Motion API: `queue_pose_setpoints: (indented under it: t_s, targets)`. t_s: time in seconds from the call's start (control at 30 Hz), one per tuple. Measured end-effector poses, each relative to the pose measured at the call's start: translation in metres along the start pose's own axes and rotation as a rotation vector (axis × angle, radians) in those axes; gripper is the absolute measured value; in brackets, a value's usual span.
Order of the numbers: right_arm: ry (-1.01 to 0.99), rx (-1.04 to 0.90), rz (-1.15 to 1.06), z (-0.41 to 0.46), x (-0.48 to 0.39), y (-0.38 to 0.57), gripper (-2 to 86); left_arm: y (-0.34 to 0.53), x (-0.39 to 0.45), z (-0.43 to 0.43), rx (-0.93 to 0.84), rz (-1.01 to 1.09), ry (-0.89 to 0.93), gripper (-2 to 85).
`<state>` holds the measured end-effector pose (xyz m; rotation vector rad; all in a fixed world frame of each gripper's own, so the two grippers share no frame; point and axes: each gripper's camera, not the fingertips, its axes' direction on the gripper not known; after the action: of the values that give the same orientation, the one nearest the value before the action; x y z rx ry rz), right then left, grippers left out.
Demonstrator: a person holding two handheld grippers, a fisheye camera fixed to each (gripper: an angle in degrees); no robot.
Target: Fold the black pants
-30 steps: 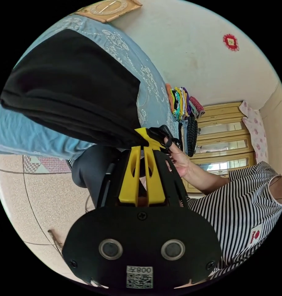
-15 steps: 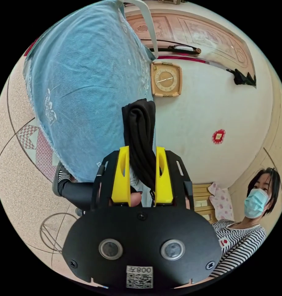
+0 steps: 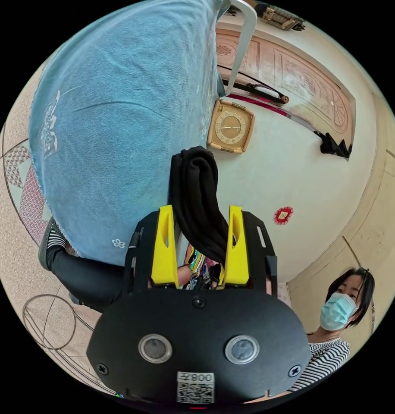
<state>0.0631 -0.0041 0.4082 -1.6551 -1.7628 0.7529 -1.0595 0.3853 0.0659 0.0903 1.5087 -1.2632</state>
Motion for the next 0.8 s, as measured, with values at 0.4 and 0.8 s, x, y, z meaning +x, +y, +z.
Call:
queue_pose_setpoints:
  t_s: [0.4, 0.8]
  targets:
    - [0.087, -0.016, 0.015, -0.017, 0.03, 0.05, 3.4, -0.004, -0.037, 0.067, -0.02, -0.048, -0.057, 9.6]
    - [0.116, -0.013, -0.012, -0.061, 0.061, 0.127, 1.9, 0.077, -0.049, 0.163, -0.052, 0.06, -0.144, 7.8]
